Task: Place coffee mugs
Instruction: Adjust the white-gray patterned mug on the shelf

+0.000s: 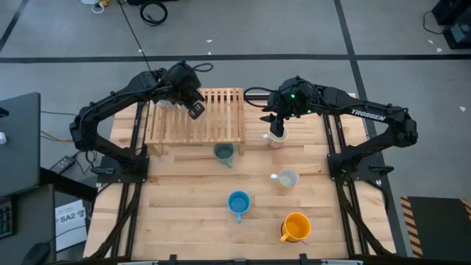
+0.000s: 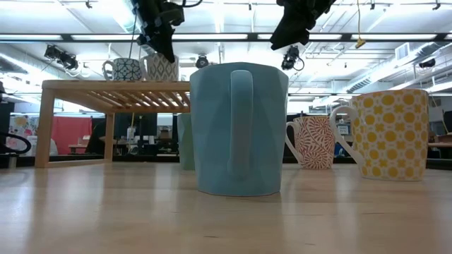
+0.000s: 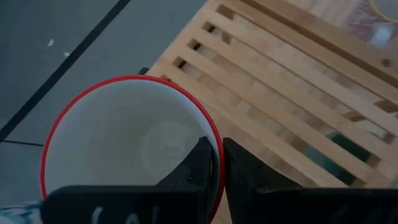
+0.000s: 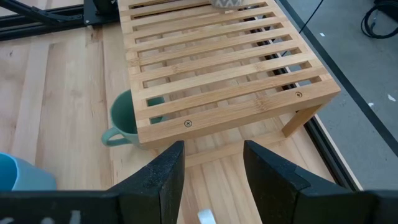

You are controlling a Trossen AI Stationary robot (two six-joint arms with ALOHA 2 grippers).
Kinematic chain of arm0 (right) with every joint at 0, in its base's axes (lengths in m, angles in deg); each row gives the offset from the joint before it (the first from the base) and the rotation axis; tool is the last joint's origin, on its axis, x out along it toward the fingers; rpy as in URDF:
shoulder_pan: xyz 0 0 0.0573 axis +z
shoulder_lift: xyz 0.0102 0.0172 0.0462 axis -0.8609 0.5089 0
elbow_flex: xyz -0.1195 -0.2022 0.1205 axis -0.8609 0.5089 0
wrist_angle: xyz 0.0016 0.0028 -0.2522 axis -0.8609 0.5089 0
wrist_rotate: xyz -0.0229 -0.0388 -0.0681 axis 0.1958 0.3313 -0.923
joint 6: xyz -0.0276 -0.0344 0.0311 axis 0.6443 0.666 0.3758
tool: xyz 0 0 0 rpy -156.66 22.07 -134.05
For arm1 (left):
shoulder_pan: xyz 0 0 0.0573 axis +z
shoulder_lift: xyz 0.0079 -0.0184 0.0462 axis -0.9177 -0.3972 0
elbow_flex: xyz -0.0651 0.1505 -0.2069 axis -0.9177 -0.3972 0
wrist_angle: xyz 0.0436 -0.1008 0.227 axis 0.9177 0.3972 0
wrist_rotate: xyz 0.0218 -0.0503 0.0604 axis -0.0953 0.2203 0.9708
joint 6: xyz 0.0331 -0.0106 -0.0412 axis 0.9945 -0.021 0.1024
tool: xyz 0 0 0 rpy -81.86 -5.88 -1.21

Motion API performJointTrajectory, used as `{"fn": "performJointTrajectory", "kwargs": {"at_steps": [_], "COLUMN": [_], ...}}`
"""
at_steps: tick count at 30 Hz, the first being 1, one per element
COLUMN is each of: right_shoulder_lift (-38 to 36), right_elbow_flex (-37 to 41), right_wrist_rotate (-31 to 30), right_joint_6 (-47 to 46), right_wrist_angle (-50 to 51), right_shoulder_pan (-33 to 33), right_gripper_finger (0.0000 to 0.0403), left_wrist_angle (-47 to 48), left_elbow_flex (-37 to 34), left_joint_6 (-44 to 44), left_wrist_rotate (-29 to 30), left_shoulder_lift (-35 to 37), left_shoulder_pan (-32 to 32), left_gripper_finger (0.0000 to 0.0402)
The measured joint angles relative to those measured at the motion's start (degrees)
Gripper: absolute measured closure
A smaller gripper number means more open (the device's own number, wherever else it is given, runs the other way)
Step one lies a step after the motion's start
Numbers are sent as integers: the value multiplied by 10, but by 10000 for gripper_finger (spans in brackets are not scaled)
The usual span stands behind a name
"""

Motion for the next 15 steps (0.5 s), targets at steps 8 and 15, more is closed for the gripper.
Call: {"fn": "performJointTrajectory", "kwargs": {"at_steps": [8,15], "right_shoulder_lift": [0,0], "right_elbow_flex": [0,0], "right_wrist_rotate": [0,0], "right_joint_6": [0,0], "right_wrist_angle": [0,0], "right_shoulder_pan": [0,0], "right_gripper_finger": [233,233], "left_wrist_angle": [-1,-3], "left_elbow_flex": [0,0], "left_joint_6": [30,67], "left_wrist_rotate": [-47,-58], "left_shoulder_lift": [0,0], "left_shoulder_pan": [40,54], "left_gripper_finger": [371,370]}}
